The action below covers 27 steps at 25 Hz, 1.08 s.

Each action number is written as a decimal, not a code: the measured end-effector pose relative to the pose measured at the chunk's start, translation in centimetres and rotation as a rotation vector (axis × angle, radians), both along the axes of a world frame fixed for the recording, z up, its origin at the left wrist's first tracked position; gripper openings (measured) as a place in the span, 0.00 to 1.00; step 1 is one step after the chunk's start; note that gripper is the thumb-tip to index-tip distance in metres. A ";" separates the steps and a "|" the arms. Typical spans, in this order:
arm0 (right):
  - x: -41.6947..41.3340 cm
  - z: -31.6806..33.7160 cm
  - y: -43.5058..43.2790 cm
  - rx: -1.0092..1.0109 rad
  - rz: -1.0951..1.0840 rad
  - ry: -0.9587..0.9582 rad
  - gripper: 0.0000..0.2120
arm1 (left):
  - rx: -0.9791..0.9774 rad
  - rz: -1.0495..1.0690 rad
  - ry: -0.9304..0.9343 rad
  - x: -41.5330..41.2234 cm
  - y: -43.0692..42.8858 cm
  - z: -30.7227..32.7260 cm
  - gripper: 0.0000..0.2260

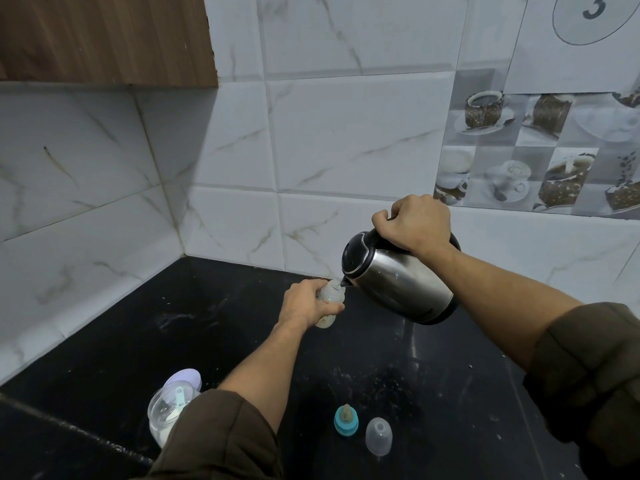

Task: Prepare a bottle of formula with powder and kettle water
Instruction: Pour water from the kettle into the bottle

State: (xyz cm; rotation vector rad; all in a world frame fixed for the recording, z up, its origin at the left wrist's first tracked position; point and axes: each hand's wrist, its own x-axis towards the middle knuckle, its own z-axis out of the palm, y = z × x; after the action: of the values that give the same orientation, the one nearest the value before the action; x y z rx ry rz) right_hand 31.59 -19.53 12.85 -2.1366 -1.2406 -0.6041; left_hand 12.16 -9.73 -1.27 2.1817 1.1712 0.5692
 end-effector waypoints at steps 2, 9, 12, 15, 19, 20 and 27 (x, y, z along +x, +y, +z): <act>0.0 -0.1 0.0 -0.004 -0.003 -0.005 0.20 | -0.003 -0.004 0.003 0.0 0.0 -0.1 0.20; 0.2 0.0 0.1 0.003 0.004 0.002 0.20 | 0.011 0.000 0.008 0.2 0.0 0.0 0.20; 0.4 0.0 0.1 -0.001 0.005 0.000 0.20 | 0.005 -0.005 0.004 0.3 0.0 0.0 0.20; 0.5 -0.1 0.1 -0.001 0.003 -0.001 0.21 | 0.000 -0.006 0.007 0.4 0.2 -0.2 0.20; 0.5 -0.3 0.2 -0.003 -0.002 -0.001 0.21 | 0.000 -0.007 0.012 0.6 0.2 -0.4 0.20; 0.5 -0.3 0.1 -0.006 -0.003 -0.001 0.21 | 0.000 -0.009 0.012 0.6 0.2 -0.4 0.20; 0.5 -0.3 0.2 -0.017 0.001 0.001 0.21 | -0.006 -0.010 0.012 0.7 0.3 -0.5 0.19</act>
State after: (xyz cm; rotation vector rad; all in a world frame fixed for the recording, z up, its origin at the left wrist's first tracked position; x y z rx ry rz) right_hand 32.09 -19.32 12.59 -2.1492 -1.2504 -0.5936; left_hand 12.83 -9.43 -1.80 2.1877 1.1661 0.5487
